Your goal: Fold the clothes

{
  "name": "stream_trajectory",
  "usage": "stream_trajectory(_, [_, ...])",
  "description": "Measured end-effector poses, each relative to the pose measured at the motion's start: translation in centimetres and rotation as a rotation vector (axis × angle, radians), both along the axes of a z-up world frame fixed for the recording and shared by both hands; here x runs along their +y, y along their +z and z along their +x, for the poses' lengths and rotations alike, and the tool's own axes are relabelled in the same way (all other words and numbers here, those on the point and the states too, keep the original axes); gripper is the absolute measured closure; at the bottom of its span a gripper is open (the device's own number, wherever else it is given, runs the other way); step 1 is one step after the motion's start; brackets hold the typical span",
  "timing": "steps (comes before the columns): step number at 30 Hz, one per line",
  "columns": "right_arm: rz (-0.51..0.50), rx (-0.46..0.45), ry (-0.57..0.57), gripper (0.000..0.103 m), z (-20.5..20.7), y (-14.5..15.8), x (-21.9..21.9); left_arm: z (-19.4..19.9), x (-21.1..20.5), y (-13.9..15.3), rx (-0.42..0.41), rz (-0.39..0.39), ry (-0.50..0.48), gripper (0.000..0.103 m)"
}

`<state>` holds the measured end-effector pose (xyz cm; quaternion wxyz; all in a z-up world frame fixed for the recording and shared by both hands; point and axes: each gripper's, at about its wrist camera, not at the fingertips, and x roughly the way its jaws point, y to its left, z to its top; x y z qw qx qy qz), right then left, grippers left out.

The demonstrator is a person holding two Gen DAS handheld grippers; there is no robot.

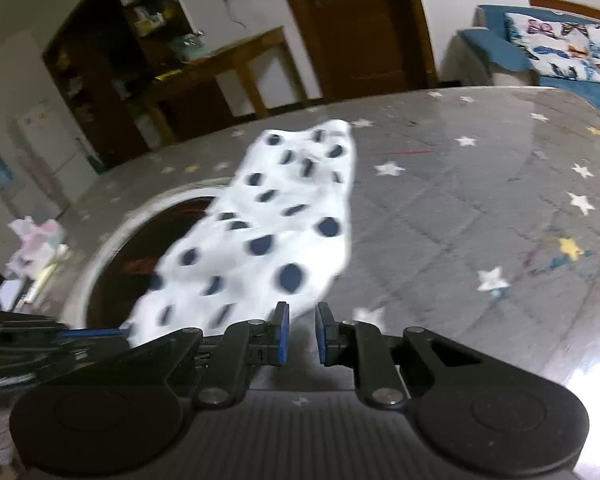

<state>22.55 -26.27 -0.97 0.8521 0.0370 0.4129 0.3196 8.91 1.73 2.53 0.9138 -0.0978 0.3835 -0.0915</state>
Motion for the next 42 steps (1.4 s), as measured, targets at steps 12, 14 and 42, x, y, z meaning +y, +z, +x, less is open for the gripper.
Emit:
stream_trajectory(12, [0.124, 0.064, 0.114, 0.089, 3.1, -0.4, 2.5, 4.1, -3.8, -1.1, 0.026, -0.003, -0.055, 0.078])
stream_trajectory(14, [0.126, 0.053, 0.145, 0.089, 3.3, 0.0, 3.5, 4.4, -3.1, -1.4, 0.031, -0.030, -0.032, 0.078])
stream_trajectory(42, [0.292, 0.090, 0.005, 0.077, 2.5, -1.6, -3.5, 5.0, 2.6, -3.9, 0.065, -0.216, 0.113, 0.092])
